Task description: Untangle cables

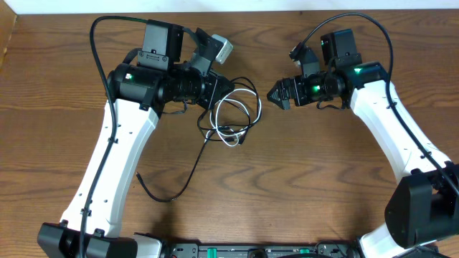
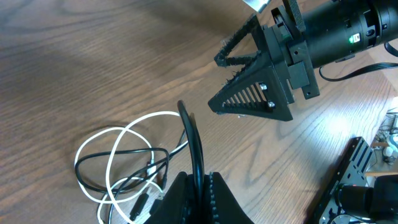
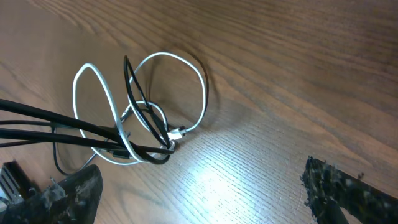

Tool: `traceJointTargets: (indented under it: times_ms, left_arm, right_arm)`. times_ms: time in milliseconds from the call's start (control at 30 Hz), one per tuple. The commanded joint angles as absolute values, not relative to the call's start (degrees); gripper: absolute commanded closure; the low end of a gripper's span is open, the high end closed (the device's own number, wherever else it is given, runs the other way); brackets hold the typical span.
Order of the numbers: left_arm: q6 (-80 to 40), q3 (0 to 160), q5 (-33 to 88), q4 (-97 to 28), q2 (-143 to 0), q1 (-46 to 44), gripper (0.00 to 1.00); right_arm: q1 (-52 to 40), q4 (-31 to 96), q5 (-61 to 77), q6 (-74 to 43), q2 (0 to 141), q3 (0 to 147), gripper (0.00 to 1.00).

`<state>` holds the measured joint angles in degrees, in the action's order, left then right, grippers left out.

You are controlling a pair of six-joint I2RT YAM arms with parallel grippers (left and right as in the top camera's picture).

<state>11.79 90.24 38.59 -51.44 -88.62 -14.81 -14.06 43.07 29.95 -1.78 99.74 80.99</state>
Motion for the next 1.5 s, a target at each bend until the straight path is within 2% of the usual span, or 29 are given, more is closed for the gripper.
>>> traceJointTargets:
  times_ms: [0,733,1067,1467]
  left_arm:
    - [11.3,89.9,38.0,-51.5,-88.8,-15.0,0.92]
    - [11.4,89.8,38.1,-52.1,-93.3,-15.0,0.92]
    - [19.7,89.8,38.1,-58.4,-95.7,-15.0,0.93]
    - [19.9,89.8,38.1,-58.2,-96.2,-15.0,0.93]
  right_arm:
    - [-14.3,43.2,29.9,-1.2,100.1,81.0,0.01]
    - [-14.3,43.2,29.9,-1.2,100.1,81.0,0.01]
    - [-14.3,43.2,29.9,-1.2,100.1,81.0,0.01]
    - [-14.3,43.2,29.9,-1.2,100.1,81.0,0.01]
